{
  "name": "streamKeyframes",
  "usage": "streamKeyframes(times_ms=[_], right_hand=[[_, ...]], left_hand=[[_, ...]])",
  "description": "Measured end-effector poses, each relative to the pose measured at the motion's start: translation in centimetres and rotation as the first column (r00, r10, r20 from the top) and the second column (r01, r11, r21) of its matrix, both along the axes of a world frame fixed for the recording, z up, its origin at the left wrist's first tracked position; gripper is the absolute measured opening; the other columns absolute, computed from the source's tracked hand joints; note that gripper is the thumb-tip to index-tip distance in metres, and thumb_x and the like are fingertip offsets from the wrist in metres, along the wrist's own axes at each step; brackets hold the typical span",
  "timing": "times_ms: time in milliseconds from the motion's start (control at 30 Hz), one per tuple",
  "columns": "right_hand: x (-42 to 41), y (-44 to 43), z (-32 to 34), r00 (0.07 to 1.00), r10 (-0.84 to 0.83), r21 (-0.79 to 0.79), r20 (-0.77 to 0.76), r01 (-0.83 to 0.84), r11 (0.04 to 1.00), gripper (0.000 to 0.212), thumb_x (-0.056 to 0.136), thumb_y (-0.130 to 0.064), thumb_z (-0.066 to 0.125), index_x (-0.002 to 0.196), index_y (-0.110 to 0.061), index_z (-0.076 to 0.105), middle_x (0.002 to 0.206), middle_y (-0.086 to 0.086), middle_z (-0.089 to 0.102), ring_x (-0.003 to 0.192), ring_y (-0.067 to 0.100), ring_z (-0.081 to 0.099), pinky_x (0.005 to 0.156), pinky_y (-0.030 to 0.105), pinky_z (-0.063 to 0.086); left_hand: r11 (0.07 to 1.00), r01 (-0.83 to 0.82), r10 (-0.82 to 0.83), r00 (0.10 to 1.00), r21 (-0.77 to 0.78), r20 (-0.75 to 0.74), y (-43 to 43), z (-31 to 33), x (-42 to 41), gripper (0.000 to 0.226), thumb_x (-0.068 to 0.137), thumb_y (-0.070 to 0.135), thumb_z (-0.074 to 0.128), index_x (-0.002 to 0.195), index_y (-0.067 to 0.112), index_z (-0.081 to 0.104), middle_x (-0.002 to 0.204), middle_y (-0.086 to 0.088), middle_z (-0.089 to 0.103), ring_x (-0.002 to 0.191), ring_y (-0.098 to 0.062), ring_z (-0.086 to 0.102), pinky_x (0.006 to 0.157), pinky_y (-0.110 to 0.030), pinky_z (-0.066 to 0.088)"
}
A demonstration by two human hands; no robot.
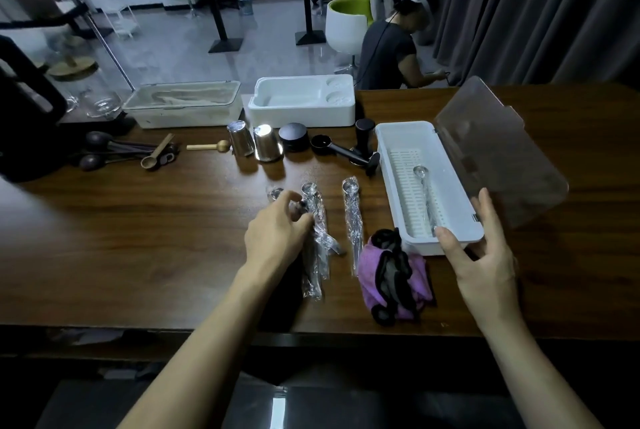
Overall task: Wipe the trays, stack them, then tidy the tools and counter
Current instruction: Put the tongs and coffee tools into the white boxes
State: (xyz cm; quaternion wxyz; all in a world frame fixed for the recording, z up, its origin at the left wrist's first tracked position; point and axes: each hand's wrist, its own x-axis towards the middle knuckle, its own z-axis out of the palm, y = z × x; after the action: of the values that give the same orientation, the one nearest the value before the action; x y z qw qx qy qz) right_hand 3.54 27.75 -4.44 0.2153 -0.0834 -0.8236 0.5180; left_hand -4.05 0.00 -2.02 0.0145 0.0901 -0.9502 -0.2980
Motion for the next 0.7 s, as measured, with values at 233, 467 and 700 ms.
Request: streamKeyframes(times_ms=[233, 467, 700], right_hand=[[0.1, 0.0, 0.1, 1.000, -0.006, -0.018, 0.010, 0.007, 1.000, 0.088, 0.081, -0.064, 0.065, 0.156, -0.043, 0.024, 0.154, -0.019, 0.040, 0.139, 0.000, 0.040, 0.115, 0.044, 0.041], [0.1, -0.1, 0.2, 1.000, -0.009, -0.016, 0.018, 0.009, 1.000, 0.085, 0.084, -0.058, 0.068, 0.156, -0.040, 0.027, 0.153, -0.019, 0.040, 0.139, 0.000, 0.040, 0.114, 0.040, 0.040], [0.2, -0.1, 0.3, 1.000, -0.004, -0.028, 0.016, 0.004, 1.000, 0.084, 0.086, -0.061, 0.069, 0.156, -0.039, 0.029, 0.156, -0.019, 0.039, 0.141, -0.003, 0.036, 0.114, 0.031, 0.037]], left_hand=[[0.900, 0.029, -0.016, 0.999, 0.435, -0.032, -0.9, 0.4, -0.7, 0.032, 0.087, 0.022, 0.067, 0.114, 0.039, 0.067, 0.100, 0.002, 0.072, 0.085, -0.015, 0.068, 0.074, -0.032, 0.049], [0.743, 0.294, -0.170, 0.952, 0.601, -0.256, 2.8, 3.2, -0.4, 0.039, 0.095, 0.023, 0.068, 0.134, 0.026, 0.063, 0.106, 0.008, 0.064, 0.089, 0.004, 0.061, 0.072, -0.012, 0.047], [0.772, 0.410, -0.301, 0.909, 0.486, -0.289, 9.3, 4.2, -1.7, 0.049, 0.083, 0.048, 0.067, 0.131, 0.038, 0.064, 0.101, 0.013, 0.070, 0.097, -0.008, 0.065, 0.090, -0.043, 0.055]])
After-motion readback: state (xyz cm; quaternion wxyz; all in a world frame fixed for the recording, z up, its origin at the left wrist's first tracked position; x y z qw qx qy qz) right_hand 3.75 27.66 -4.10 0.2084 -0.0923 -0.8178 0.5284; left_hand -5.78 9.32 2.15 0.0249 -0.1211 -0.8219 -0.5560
